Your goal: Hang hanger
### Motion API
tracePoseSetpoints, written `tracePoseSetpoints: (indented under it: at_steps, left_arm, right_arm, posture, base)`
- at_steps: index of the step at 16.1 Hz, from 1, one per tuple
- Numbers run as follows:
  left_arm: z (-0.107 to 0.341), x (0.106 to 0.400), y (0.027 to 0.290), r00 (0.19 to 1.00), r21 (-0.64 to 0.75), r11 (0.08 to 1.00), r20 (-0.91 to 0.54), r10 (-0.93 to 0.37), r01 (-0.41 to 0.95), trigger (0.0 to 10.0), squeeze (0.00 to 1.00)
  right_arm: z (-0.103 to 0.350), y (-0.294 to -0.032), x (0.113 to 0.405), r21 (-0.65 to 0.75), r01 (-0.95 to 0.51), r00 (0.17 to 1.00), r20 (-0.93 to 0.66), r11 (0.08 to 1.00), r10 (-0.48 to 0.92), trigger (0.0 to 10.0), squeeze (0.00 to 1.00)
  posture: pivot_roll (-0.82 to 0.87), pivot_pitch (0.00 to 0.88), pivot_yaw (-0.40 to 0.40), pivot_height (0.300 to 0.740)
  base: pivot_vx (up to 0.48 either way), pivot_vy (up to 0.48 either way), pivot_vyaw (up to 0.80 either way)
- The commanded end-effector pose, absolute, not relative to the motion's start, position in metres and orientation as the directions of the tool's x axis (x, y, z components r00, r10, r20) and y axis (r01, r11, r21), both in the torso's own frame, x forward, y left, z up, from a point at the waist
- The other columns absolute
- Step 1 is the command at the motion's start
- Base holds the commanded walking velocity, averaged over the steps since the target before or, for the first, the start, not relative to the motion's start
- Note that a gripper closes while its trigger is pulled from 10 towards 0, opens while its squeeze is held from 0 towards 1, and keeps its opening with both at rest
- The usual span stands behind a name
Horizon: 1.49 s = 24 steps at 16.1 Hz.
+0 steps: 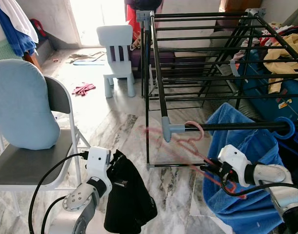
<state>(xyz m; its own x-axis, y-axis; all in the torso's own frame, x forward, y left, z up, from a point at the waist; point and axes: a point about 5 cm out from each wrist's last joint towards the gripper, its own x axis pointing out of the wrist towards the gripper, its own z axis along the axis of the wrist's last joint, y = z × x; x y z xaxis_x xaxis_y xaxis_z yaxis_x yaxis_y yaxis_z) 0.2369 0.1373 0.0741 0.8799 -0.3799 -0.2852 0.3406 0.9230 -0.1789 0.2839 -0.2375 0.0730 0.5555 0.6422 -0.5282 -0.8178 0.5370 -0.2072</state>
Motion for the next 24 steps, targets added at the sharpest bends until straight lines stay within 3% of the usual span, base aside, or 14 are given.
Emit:
tracePoseSetpoints:
  at_steps: [1,2,4,5,13,16,17,20,24]
  left_arm:
    - [0.08,0.239,0.135,0.88,-0.174,0.917,-0.265,-0.394,0.358,10.0,0.0]
    - [0.08,0.239,0.135,0.878,-0.176,0.916,-0.266,-0.397,0.361,10.0,0.0]
    - [0.079,0.239,0.135,0.877,-0.177,0.915,-0.267,-0.399,0.363,10.0,0.0]
    - [0.079,0.239,0.135,0.877,-0.177,0.915,-0.268,-0.4,0.363,10.0,0.0]
    - [0.079,0.239,0.135,0.874,-0.177,0.914,-0.272,-0.403,0.366,10.0,0.0]
    - [0.079,0.239,0.135,0.871,-0.179,0.912,-0.275,-0.406,0.369,10.0,0.0]
    - [0.079,0.239,0.135,0.874,-0.181,0.914,-0.272,-0.402,0.364,10.0,0.0]
    - [0.083,0.241,0.146,0.925,-0.175,0.951,-0.244,-0.292,0.254,10.0,0.0]
    - [0.083,0.24,0.143,0.922,-0.177,0.947,-0.238,-0.306,0.269,10.0,0.0]
  right_arm:
    - [0.084,-0.243,0.291,-0.241,-0.809,0.574,-0.515,0.535,0.636,10.0,0.39]
    - [0.089,-0.245,0.295,-0.244,-0.81,0.575,-0.513,0.534,0.638,10.0,0.0]
    - [0.09,-0.244,0.295,-0.251,-0.819,0.563,-0.521,0.516,0.641,10.0,0.0]
    - [0.09,-0.244,0.296,-0.249,-0.82,0.562,-0.521,0.515,0.642,0.2,0.0]
    - [0.088,-0.241,0.294,-0.196,-0.85,0.511,-0.525,0.488,0.68,0.0,0.0]
    - [0.09,-0.239,0.294,-0.124,-0.847,0.506,-0.488,0.518,0.711,0.0,0.0]
    - [0.091,-0.239,0.294,-0.118,-0.831,0.528,-0.475,0.544,0.704,0.0,0.0]
    - [0.096,-0.237,0.302,-0.106,-0.629,0.747,-0.357,0.771,0.561,0.0,0.0]
    - [0.096,-0.204,0.279,-0.073,-0.469,0.863,-0.25,0.88,0.439,0.0,0.0]
  posture:
    - [-0.11,0.0,0.015,0.74]
    - [-0.11,0.0,0.017,0.74]
    - [-0.11,0.0,0.015,0.74]
    - [-0.11,0.0,0.015,0.74]
    - [-0.1,0.0,0.016,0.74]
    - [-0.1,0.0,0.013,0.74]
    - [-0.1,0.0,0.01,0.74]
    - [-0.1,0.0,0.004,0.74]
    - [-0.1,0.0,0.008,0.74]
  base:
    - [0.0,0.0,0.0]
    - [0.0,0.0,0.0]
    - [0.0,0.0,0.0]
    - [0.0,0.0,0.0]
    - [0.0,0.0,0.0]
    - [0.0,0.0,0.0]
    - [0.0,0.0,0.0]
    - [0.0,0.0,0.0]
    - [0.0,0.0,0.0]
